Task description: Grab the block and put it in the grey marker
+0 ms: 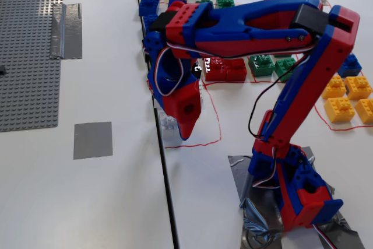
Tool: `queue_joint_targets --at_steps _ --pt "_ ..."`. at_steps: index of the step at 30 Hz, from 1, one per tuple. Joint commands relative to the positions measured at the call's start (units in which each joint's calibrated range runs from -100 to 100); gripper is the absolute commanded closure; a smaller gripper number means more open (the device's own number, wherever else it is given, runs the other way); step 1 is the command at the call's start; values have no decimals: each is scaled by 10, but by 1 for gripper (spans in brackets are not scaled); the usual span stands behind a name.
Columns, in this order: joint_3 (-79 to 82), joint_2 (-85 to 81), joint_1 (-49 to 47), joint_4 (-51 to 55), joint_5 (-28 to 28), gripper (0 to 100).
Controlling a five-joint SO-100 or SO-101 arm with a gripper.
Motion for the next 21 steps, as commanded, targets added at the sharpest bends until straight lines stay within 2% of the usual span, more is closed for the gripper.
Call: queue_joint_targets --at_steps 1,13,17,21 --pt "-18 -4 2 -12 -4 65" --pt "-15 30 31 -52 1 69" --pt "-8 34 37 -69 9 87" --pt "-11 37 33 -67 11 96"
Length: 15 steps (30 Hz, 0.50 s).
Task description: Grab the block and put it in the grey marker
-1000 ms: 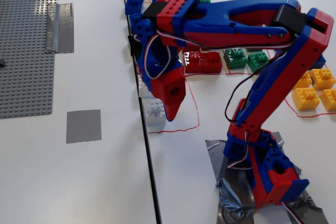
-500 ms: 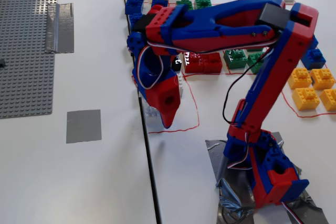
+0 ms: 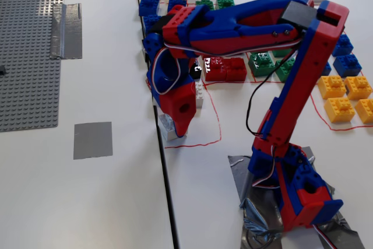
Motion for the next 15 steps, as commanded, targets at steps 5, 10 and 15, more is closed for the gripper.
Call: queue_joint_targets --at_steps 5,10,15 --pt "-35 -10 -5 13 12 100" --pt "-110 -10 -15 49 28 100" --pt "-231 -10 -32 138 63 100"
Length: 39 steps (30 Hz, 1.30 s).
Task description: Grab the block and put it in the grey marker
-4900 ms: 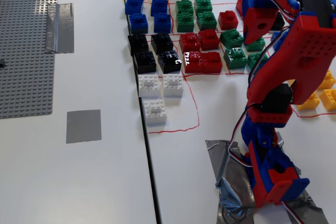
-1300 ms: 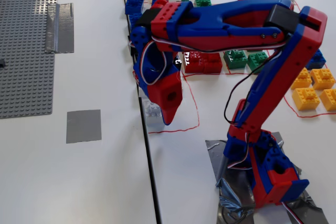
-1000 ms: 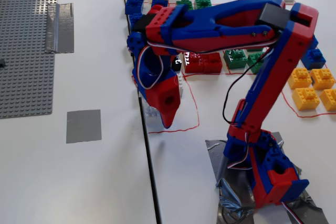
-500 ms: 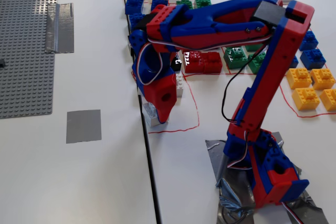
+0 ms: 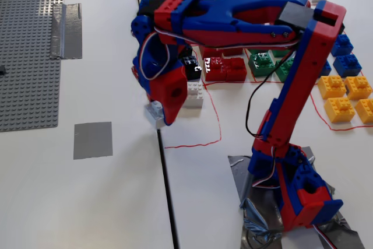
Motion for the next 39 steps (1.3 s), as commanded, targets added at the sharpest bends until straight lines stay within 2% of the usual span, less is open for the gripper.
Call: queue_joint_targets --at_steps 1,7,16,23,28,39 --pt "-94 -15 -15 48 22 100" --pt "-196 -25 -16 117 61 100" --pt "-298 -44 -55 134 188 100" --pt "-282 6 -87 90 214 100" --pt "-246 42 -89 14 266 100" --pt "-309 179 -97 -31 245 100"
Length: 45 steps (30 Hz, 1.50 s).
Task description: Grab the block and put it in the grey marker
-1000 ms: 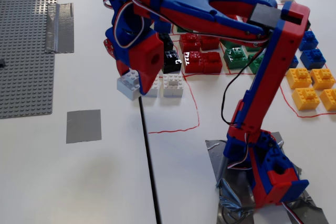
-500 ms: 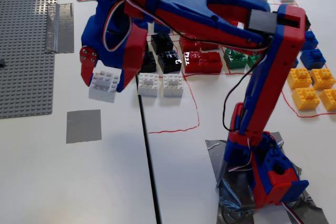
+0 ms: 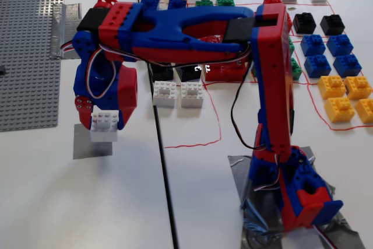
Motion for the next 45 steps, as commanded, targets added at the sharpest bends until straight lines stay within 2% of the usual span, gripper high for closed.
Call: queue_joint_targets --at_steps 1,10,17,21,30,39,43,45 --pt "-73 -1 -6 -10 -5 100" --pt "-153 87 -11 -27 -11 100" --pt "-160 93 -9 -25 -4 99" --pt "-163 92 -7 3 -12 86" --pt "-160 86 -6 37 -24 71" --pt "-231 62 -22 79 -27 70" --pt "-234 25 -24 92 -19 74" --pt "-231 1 -24 101 -11 82"
